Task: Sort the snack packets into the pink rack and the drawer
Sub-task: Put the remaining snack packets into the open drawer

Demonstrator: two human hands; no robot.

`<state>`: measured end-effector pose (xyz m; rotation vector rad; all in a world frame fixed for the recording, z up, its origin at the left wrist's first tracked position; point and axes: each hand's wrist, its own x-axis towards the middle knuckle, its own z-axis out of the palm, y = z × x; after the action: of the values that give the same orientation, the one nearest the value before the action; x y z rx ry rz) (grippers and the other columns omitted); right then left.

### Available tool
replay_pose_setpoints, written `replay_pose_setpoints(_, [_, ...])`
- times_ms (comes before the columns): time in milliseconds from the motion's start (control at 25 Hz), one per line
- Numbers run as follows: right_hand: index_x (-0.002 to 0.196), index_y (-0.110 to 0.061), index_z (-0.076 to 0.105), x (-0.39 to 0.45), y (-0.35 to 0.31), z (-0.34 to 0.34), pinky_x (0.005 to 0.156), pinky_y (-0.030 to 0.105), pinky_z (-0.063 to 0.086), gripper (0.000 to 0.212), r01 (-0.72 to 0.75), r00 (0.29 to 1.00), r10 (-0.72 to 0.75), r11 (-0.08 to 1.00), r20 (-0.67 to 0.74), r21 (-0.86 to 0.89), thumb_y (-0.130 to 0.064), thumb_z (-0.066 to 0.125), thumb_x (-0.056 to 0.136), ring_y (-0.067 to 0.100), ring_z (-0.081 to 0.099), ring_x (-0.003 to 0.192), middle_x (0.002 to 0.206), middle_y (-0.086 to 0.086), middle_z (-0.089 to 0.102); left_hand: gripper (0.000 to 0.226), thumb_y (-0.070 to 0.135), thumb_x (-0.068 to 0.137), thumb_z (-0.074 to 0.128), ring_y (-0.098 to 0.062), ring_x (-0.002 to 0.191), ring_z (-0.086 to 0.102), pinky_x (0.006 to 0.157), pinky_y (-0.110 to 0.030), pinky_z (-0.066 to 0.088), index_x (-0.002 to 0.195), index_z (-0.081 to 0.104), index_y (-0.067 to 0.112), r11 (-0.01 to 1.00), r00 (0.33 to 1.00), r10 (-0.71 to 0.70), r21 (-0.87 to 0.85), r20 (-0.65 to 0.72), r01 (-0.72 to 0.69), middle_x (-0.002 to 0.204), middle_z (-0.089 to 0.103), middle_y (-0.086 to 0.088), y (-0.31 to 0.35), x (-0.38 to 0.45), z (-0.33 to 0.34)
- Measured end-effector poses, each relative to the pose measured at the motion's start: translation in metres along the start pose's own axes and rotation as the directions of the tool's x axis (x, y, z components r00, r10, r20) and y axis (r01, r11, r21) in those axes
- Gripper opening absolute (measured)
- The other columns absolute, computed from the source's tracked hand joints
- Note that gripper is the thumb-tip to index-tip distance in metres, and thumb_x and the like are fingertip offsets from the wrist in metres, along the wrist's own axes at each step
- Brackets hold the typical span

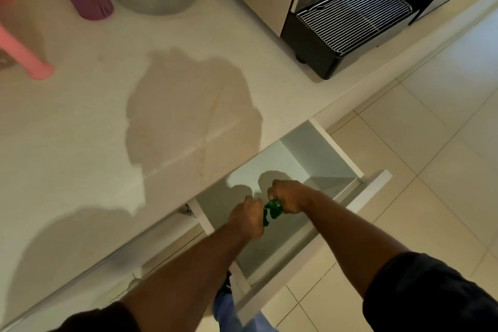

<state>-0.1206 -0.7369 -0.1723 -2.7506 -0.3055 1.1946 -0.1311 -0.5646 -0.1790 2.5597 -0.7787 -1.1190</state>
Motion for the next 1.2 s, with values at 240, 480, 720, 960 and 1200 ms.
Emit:
replay_pose_setpoints(240, [0.125, -0.011, 0.058, 0.041, 0.018, 0.029, 0.095, 0.039, 0.047, 0.039, 0.042, 0.989, -0.011, 0.975, 0.144, -0.216, -0.020, 0.069, 0.089, 0.027, 0.056, 0.113, 0.127, 0.010, 0.055, 0.029, 0.030, 0.093, 0.064, -0.026, 0.105, 0.063, 0.090, -0.034, 0.052, 0.115, 0.064, 0.012, 0.984, 0.979, -0.173, 0.064, 0.110, 0.166, 0.117, 0.063, -0.008, -0.004, 0.031, 0.034])
replay_pose_setpoints(480, [0.136, -0.015, 0.049, 0.058, 0.017, 0.047, 0.101, 0.045, 0.044, 0.050, 0.074, 0.976, -0.004, 0.947, 0.218, -0.312, -0.027, 0.066, 0.092, 0.031, 0.051, 0.122, 0.134, 0.012, 0.051, 0.039, 0.029, 0.094, 0.062, -0.026, 0.117, 0.057, 0.100, -0.037, 0.046, 0.129, 0.055, 0.013, 0.974, 0.958, -0.210, 0.125, 0.194, 0.188, 0.129, 0.056, -0.009, 0.006, 0.043, 0.056])
replay_pose_setpoints(720, [0.135, -0.016, 0.050, 0.057, 0.014, 0.053, 0.098, 0.045, 0.045, 0.048, 0.081, 0.968, 0.007, 0.938, 0.251, -0.338, -0.026, 0.067, 0.090, 0.031, 0.052, 0.120, 0.133, 0.012, 0.051, 0.045, 0.024, 0.094, 0.061, -0.028, 0.124, 0.052, 0.104, -0.039, 0.044, 0.135, 0.048, 0.010, 0.978, 0.960, -0.193, 0.122, 0.203, 0.171, 0.137, 0.051, -0.012, 0.005, 0.040, 0.062])
replay_pose_setpoints(960, [0.135, -0.017, 0.051, 0.036, 0.002, 0.029, 0.098, 0.039, 0.047, 0.050, -0.061, 0.990, 0.075, 0.991, 0.121, -0.117, -0.027, 0.068, 0.089, 0.028, 0.055, 0.117, 0.131, 0.010, 0.055, 0.040, 0.022, 0.093, 0.061, -0.030, 0.116, 0.056, 0.096, -0.039, 0.044, 0.130, 0.048, 0.009, 0.992, 0.993, -0.076, 0.112, 0.085, 0.067, 0.130, 0.053, -0.013, 0.004, 0.009, 0.026])
replay_pose_setpoints(1200, [0.120, -0.024, 0.061, -0.019, -0.046, -0.011, 0.079, 0.028, 0.049, 0.023, -0.210, 0.806, 0.400, 0.883, -0.436, 0.420, -0.026, 0.051, 0.099, 0.015, 0.065, 0.095, 0.116, 0.002, 0.068, 0.020, 0.010, 0.088, 0.058, -0.034, 0.088, 0.064, 0.070, -0.040, 0.054, 0.108, 0.059, 0.004, 0.987, 0.964, 0.155, 0.076, -0.217, -0.141, 0.103, 0.062, -0.015, -0.012, -0.055, -0.039])
